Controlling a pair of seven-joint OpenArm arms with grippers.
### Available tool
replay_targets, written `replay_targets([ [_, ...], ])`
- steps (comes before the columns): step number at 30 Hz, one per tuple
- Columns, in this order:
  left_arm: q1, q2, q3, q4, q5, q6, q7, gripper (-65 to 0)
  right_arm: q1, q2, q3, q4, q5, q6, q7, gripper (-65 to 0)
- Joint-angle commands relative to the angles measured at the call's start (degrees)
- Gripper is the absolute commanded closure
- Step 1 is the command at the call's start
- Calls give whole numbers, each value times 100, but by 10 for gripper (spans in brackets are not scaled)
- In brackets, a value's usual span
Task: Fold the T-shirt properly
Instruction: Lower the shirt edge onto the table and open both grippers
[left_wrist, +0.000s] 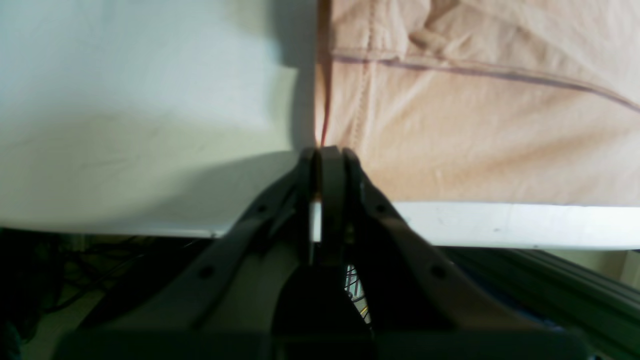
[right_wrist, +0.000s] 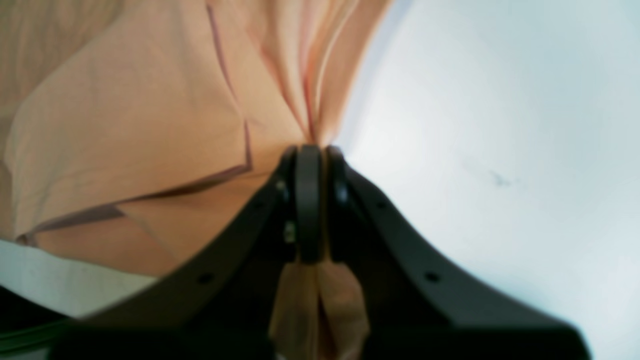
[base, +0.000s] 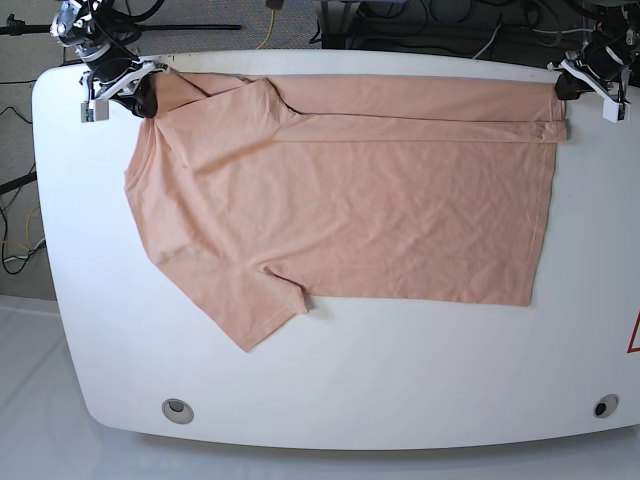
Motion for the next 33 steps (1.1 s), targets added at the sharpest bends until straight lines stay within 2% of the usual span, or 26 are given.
replay_targets([
  [1,148,-23,12,5,403,140,635,0,-77,45,28,93,-242,-24,-218,0],
  [3,137,-25,1,12,383,140,644,0,-68,44,25,112,-280,-24,-244,-4],
  [7,97,-41,-41,28,329,135,593,-5,-53,38,24,172,-374,-25,-276,-81],
  [13,64,-67,-144,80,226,129,365,-116,-18,40,11,161,-348,4,-233,-213],
  [15,65,-72,-183,103,222,133,324,-143,-21,39,11,182,-343,5,-221,-229],
  [23,36,-82,-360,229,241,140,280,-204,-26,39,45,348,-338,10,-217,-235],
  [27,33,-80,-501,378,222,159,305,-262,-35,38,94,463,-327,10,-207,-247],
  [33,32,-71,-565,506,266,182,290,-280,-28,33,219,646,-301,10,-213,-253],
])
